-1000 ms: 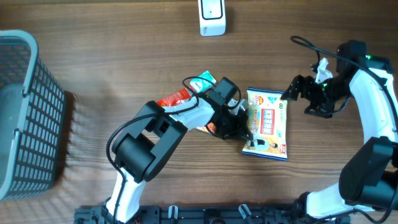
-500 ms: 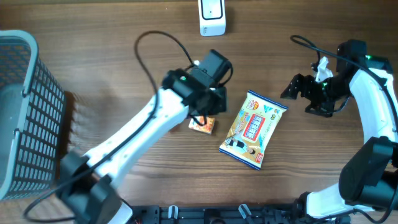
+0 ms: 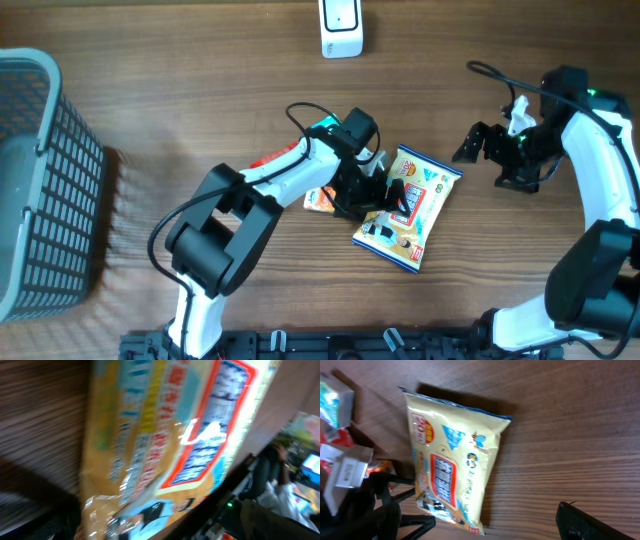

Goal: Scan the item barcode

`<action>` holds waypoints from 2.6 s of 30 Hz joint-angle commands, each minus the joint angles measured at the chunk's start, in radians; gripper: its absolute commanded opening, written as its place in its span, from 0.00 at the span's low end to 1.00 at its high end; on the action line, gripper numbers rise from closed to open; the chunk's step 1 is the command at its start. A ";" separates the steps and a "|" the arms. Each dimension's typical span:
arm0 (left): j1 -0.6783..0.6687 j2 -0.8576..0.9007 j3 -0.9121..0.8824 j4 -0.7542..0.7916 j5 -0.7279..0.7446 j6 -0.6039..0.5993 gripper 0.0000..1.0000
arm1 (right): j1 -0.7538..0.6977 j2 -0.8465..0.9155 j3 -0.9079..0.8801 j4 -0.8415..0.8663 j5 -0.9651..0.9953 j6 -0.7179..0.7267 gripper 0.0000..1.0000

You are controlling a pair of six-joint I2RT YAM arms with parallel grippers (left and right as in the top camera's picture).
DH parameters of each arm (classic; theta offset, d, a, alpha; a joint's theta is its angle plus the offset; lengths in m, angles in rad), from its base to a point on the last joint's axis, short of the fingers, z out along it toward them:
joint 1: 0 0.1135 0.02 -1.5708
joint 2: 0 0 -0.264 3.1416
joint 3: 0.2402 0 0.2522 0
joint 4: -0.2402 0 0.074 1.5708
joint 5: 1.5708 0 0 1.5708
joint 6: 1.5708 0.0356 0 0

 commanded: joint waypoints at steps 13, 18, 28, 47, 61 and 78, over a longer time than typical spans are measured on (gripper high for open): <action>-0.020 0.081 -0.011 0.082 -0.055 -0.074 0.78 | 0.000 -0.008 -0.530 0.425 0.020 0.277 0.20; -0.021 0.166 -0.011 0.165 0.043 -0.132 0.74 | 0.018 -0.008 -0.552 0.505 -0.107 0.288 0.06; -0.068 0.183 -0.011 0.192 0.058 -0.147 0.06 | 0.147 -0.008 -0.533 0.591 -0.242 0.265 0.05; 0.068 -0.585 0.228 -0.571 -1.467 -0.179 0.04 | 0.130 -0.008 -0.180 0.233 0.249 0.240 0.17; -0.178 -0.078 0.227 -0.707 -1.463 -0.336 0.24 | 0.130 -0.008 -0.180 0.256 0.248 0.216 0.29; -0.011 -0.133 0.315 -0.693 -0.936 -0.445 0.82 | 0.132 -0.008 -0.182 0.304 -0.011 0.152 0.53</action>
